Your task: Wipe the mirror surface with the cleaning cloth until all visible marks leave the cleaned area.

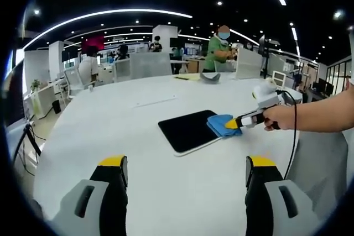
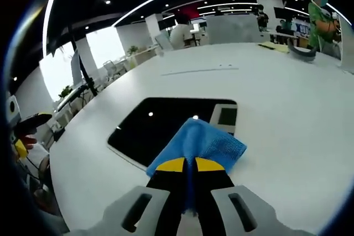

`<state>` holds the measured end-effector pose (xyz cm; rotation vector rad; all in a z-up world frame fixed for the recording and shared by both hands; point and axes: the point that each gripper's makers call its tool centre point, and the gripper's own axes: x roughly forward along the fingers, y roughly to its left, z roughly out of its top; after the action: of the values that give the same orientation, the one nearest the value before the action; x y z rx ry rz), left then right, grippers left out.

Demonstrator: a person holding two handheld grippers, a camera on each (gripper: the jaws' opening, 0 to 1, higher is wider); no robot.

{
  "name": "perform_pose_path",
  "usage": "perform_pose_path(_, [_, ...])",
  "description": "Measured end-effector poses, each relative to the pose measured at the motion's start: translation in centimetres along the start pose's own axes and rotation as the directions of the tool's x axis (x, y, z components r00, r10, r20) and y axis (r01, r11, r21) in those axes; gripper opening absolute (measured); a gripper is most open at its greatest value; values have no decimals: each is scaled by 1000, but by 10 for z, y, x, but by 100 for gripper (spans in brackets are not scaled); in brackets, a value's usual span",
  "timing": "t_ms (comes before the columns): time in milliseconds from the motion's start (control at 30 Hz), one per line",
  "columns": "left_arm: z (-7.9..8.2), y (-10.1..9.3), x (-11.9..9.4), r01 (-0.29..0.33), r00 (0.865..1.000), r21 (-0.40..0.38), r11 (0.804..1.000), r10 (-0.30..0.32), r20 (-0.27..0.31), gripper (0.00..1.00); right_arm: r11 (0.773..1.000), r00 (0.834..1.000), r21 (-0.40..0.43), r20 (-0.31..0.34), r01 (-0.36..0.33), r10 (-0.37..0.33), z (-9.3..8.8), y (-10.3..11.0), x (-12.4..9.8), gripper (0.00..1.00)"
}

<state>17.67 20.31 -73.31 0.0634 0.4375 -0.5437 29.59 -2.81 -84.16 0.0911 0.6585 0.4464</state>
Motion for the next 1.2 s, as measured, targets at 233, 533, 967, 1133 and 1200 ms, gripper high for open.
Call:
perform_pose_path(233, [1, 1, 0, -3, 1000, 6, 1000, 3, -5, 89, 1000, 1000, -4, -8, 3, -3, 6, -4, 7, 1])
perform_pose_path(533, [0, 2, 1, -7, 1000, 8, 1000, 7, -16, 89, 1000, 1000, 3, -1, 6, -6, 14, -10, 15, 1])
perform_pose_path(967, [-2, 7, 3, -10, 999, 8, 1000, 11, -35, 89, 1000, 1000, 7, 1, 15, -15, 26, -18, 27, 1])
perform_pose_path(1133, [-2, 7, 5, -7, 999, 9, 1000, 8, -40, 89, 1000, 1000, 12, 2, 17, -17, 30, -21, 32, 1])
perform_pose_path(1200, [-3, 8, 6, -6, 999, 12, 1000, 7, -44, 89, 1000, 1000, 13, 3, 17, -17, 31, -22, 33, 1])
